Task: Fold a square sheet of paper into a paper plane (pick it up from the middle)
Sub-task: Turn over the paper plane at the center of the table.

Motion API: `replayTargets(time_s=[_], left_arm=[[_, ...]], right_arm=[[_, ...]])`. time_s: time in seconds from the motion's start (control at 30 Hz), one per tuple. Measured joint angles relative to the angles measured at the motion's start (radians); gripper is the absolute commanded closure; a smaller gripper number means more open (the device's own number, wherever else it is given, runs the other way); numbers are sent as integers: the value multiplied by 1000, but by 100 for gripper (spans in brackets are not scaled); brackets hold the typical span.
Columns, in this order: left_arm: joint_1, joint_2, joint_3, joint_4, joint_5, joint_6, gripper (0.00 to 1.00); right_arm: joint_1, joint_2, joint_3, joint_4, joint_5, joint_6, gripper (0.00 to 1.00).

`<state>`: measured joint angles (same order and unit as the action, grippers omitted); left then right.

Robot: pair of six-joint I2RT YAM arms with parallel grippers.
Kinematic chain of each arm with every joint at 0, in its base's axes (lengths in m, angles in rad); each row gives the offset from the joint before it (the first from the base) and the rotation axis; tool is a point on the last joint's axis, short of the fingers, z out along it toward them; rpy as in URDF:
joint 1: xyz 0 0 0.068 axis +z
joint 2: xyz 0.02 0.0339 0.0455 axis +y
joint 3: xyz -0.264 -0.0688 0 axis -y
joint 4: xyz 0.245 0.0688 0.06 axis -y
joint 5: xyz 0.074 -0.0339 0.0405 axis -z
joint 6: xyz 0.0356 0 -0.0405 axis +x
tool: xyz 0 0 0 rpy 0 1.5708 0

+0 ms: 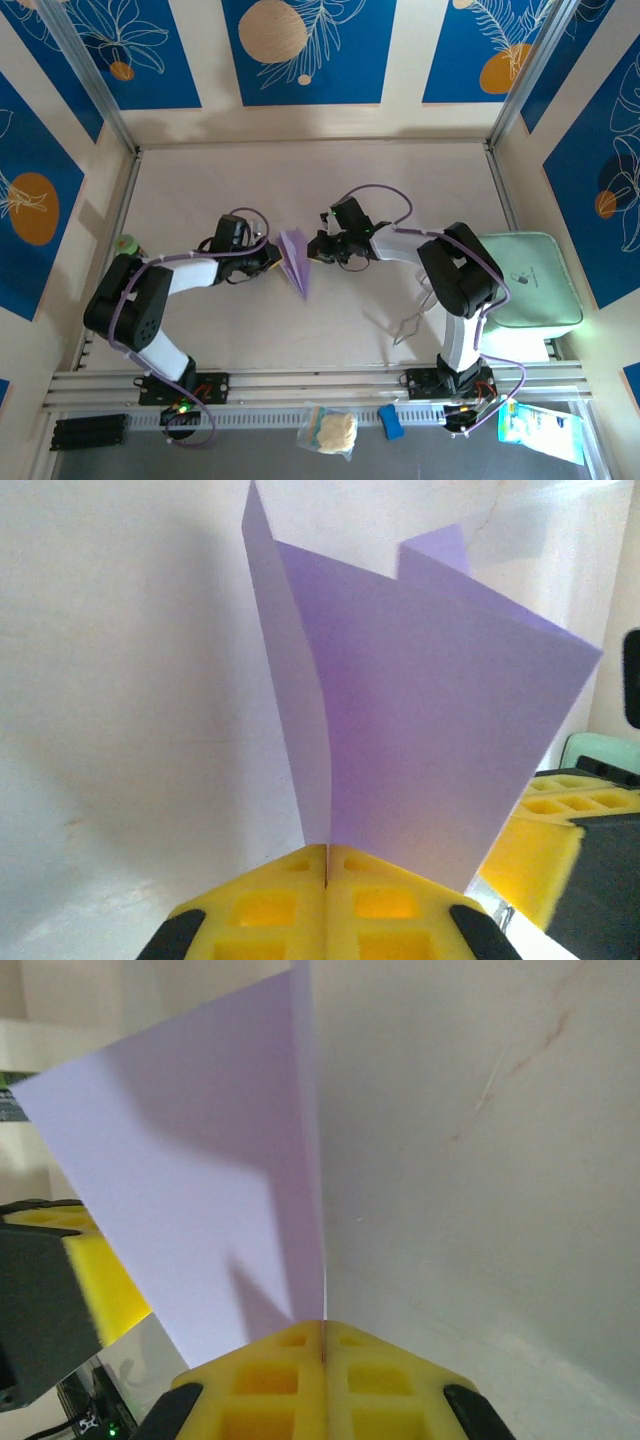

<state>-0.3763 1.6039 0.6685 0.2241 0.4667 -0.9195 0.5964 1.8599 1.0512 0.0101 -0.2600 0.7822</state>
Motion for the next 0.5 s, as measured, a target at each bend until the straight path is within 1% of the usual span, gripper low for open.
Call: replayTargets(time_s=[0.3, 0.5], left_arm=[[0, -1, -59, 19, -48, -35, 100], [0, 0, -79, 30, -69, -60, 100]], right_arm=[[-14, -15, -55, 8, 29, 26, 99], [-14, -14, -57, 20, 39, 37, 99]])
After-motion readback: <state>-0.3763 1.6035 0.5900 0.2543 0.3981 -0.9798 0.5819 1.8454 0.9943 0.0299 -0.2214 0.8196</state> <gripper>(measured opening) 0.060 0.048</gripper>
